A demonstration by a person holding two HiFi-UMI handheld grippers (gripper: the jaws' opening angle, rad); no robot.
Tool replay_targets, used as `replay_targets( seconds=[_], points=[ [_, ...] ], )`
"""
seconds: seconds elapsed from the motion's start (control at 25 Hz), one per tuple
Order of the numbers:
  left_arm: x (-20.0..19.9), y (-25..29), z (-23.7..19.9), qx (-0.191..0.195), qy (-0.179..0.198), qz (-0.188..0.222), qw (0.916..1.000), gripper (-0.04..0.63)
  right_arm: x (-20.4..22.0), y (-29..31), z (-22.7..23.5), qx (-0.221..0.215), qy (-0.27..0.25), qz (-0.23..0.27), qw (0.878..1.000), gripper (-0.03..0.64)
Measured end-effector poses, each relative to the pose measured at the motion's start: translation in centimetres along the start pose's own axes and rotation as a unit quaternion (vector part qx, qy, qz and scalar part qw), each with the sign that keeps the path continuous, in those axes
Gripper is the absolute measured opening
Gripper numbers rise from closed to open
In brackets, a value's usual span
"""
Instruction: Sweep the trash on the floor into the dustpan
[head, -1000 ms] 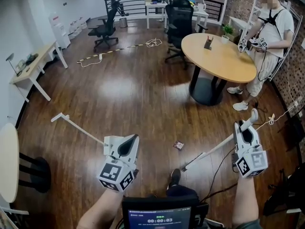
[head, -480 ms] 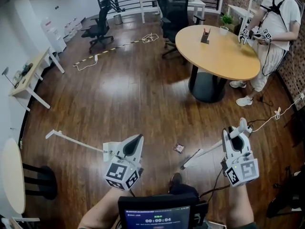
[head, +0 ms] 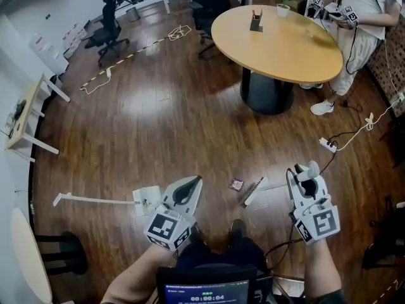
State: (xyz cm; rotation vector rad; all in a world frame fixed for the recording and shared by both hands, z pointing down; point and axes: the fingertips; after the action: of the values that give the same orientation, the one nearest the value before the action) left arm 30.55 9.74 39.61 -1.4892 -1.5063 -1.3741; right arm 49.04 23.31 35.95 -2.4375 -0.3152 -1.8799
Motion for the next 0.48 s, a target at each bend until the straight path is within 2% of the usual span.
replay_targets(
  seconds=[0.12, 0.32, 0.48],
  points=[
    [1.6, 2.4, -1.6, 0.006, -0.003, -0.017, 0.9998, 0.008, 3.0, 1.4, 0.7, 0.011, 0.002, -0.018, 1.000, 0.095],
    [4.7, 5.8, -5.1, -0.008, -0.013, -0.042, 0.9990, 0.008, 8.1, 3.8, 1.5, 0.007, -0.002, -0.046, 0.999, 0.095],
    [7.3, 8.1, -6.3, -0.006, -0.012, -0.057, 0.9983, 0.008, 10.9, 4.7, 1.2, -0.008, -0.016, -0.063, 0.998, 0.095]
  ],
)
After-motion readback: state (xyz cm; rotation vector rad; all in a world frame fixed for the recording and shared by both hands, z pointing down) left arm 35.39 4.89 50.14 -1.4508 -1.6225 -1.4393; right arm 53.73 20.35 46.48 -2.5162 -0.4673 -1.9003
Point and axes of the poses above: the fingertips, and each gripper's own axes: y forward along the fingers, z to its right, x out of its underside, and after that the axes turned 12 degrees about -y, right-handed
